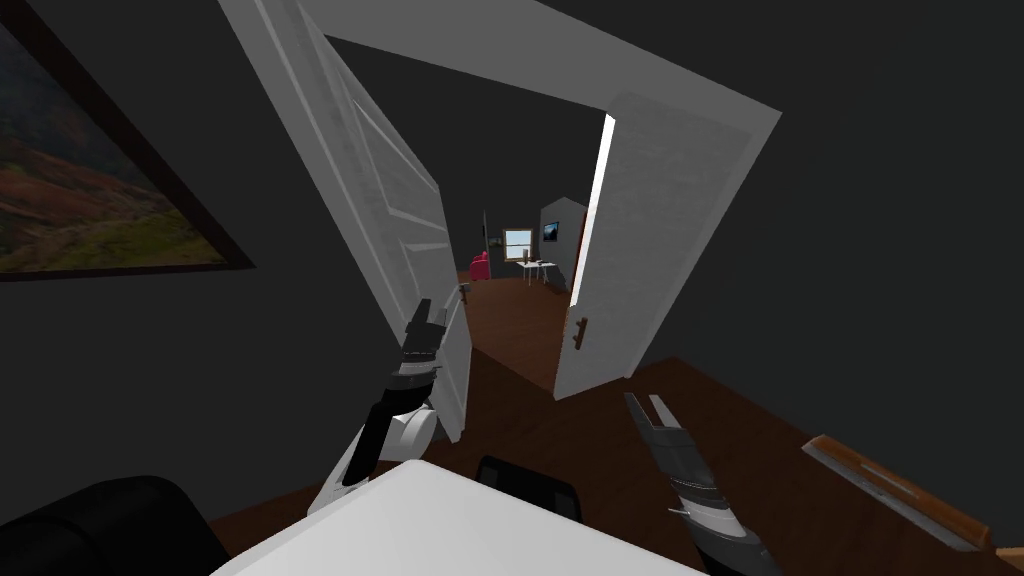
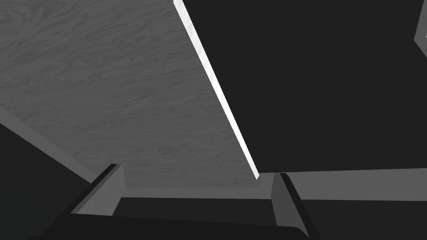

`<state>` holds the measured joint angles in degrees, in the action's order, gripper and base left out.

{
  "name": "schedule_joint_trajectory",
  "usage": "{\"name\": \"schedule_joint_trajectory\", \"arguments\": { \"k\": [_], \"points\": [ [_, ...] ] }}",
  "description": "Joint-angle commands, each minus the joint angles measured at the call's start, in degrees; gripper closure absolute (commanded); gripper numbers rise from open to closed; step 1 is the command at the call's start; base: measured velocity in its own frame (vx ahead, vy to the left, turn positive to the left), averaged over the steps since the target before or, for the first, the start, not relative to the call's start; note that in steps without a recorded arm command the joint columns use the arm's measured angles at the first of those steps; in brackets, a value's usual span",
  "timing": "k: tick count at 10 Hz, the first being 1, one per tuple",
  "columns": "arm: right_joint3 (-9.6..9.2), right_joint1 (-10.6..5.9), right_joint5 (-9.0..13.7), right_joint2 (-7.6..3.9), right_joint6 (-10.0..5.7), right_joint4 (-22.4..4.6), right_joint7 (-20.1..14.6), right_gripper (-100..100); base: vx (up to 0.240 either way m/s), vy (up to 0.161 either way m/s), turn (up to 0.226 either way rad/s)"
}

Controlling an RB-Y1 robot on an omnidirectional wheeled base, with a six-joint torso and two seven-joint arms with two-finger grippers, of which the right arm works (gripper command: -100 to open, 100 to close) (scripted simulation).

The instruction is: Push the door open

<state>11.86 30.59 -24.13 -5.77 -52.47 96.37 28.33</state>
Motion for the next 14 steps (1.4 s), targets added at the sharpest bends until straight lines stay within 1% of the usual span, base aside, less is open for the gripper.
{"name": "schedule_joint_trajectory", "arguments": {
  "k": [1,4,5,6,7,9,10,11,12,14],
  "points": [
    [0.74,0.01,-1.3,-0.03,-1.17,-2.4,2.2,-100,0.127,-0.075,0.109],
    [1.41,0.06,-2.8,0.23,-2.31,-5.0,4.6,-100,0.101,-0.067,0.097],
    [1.86,0.1,-3.8,0.4,-3.08,-6.7,6.3,-100,0.101,-0.073,0.128],
    [2.09,0.12,-4.3,0.48,-3.46,-7.5,7.1,-100,0.116,-0.089,0.119],
    [2.52,0.15,-5.2,0.72,-4.2,-9.2,8.7,-100,0.135,-0.089,0.142],
    [2.94,0.19,-6.2,0.99,-4.91,-10.8,10.2,-100,0.108,-0.096,0.069],
    [3.37,0.22,-7.1,1.27,-5.63,-12.4,11.8,-100,0.107,-0.096,0.126],
    [3.58,0.24,-7.6,1.4,-5.99,-13.2,12.5,-100,0.099,-0.069,0.111],
    [3.98,0.27,-8.5,1.73,-6.67,-14.7,14.0,-100,0.122,-0.089,0.12],
    [4.36,0.3,-9.3,2.1,-7.32,-16.1,15.4,-100,0.104,-0.082,0.074]
  ]
}}
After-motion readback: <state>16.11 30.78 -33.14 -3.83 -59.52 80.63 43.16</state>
